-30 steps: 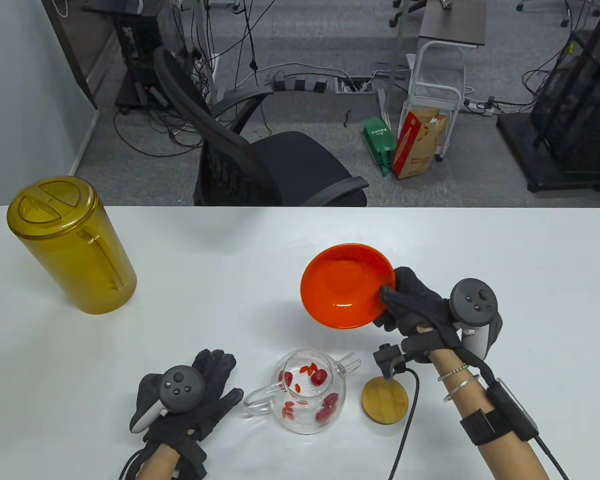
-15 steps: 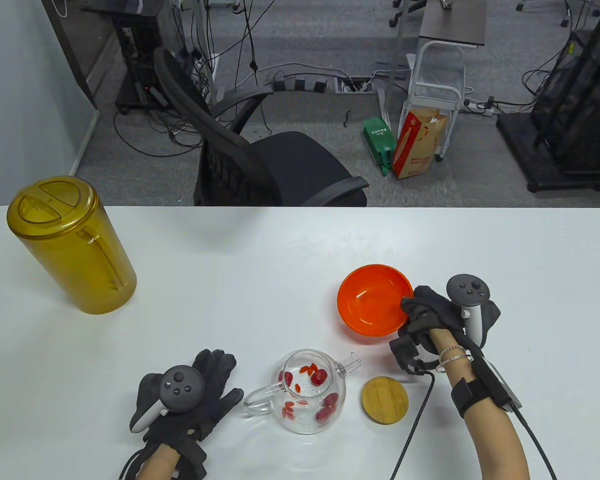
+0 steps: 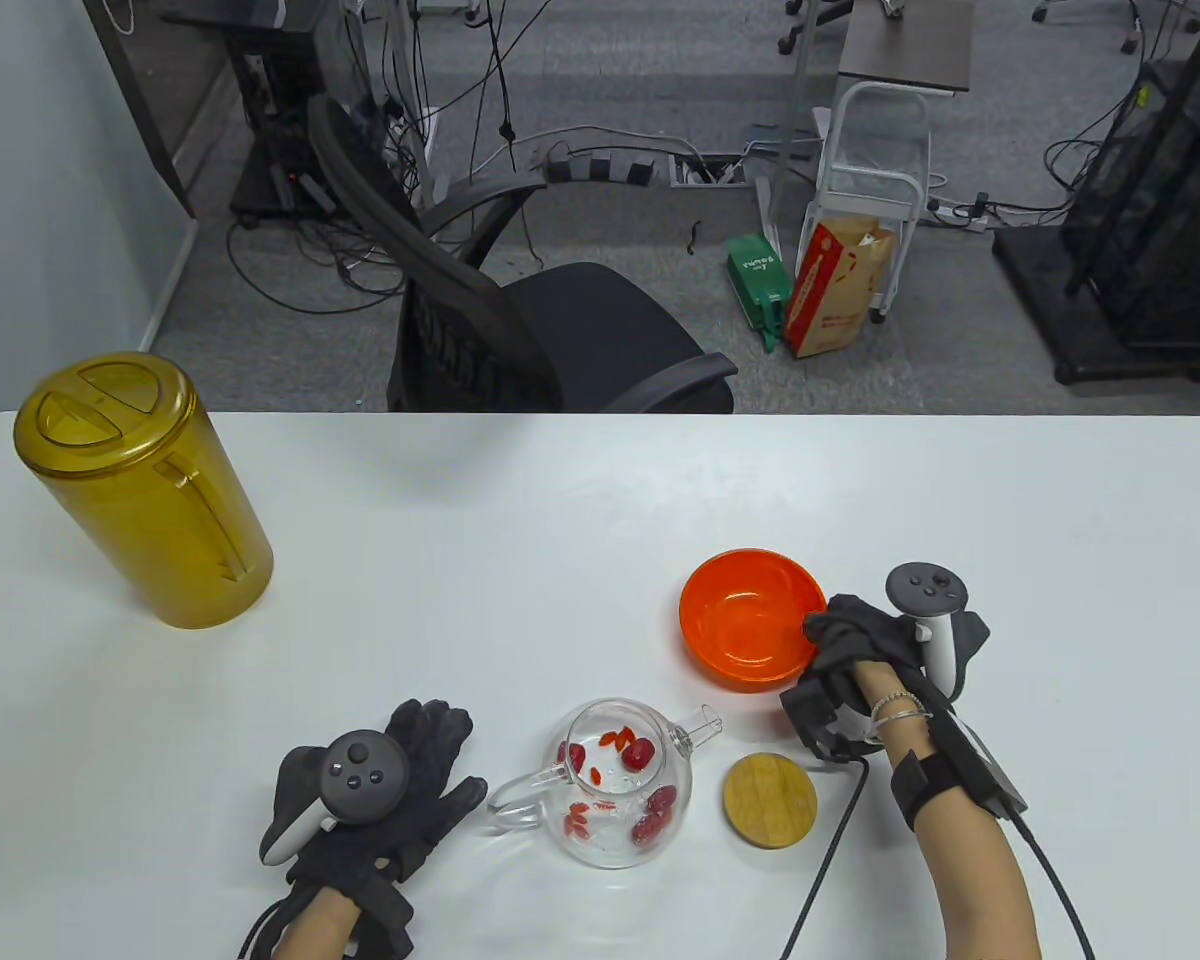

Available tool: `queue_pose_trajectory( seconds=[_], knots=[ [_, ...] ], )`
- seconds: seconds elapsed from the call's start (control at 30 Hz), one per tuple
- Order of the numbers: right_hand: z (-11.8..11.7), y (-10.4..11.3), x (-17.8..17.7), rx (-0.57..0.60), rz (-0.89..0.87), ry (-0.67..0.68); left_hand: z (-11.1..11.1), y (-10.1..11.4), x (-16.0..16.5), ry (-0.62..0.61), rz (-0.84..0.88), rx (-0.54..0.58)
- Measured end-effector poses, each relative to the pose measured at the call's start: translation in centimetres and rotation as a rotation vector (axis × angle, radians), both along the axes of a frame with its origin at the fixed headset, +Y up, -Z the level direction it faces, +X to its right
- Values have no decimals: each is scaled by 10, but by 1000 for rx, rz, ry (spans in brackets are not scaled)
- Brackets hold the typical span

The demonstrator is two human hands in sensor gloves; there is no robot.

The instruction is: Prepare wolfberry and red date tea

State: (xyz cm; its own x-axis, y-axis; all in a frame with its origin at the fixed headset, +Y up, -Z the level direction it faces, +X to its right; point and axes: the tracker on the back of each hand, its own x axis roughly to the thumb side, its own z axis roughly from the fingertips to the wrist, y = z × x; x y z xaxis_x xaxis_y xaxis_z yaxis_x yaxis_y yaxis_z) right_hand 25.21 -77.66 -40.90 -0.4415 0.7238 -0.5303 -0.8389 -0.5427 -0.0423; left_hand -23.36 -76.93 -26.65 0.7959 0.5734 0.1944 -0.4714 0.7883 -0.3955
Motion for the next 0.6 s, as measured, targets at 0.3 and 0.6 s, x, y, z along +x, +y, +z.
queue_pose_trajectory(
  seconds=[0.3,0.6],
  knots=[
    [7,2,9,5,-6,-14,-1,-3,-1,8,8,-20],
    [38,52,2,168,181,144,-1,-3,-2,11,13,-21]
  ],
)
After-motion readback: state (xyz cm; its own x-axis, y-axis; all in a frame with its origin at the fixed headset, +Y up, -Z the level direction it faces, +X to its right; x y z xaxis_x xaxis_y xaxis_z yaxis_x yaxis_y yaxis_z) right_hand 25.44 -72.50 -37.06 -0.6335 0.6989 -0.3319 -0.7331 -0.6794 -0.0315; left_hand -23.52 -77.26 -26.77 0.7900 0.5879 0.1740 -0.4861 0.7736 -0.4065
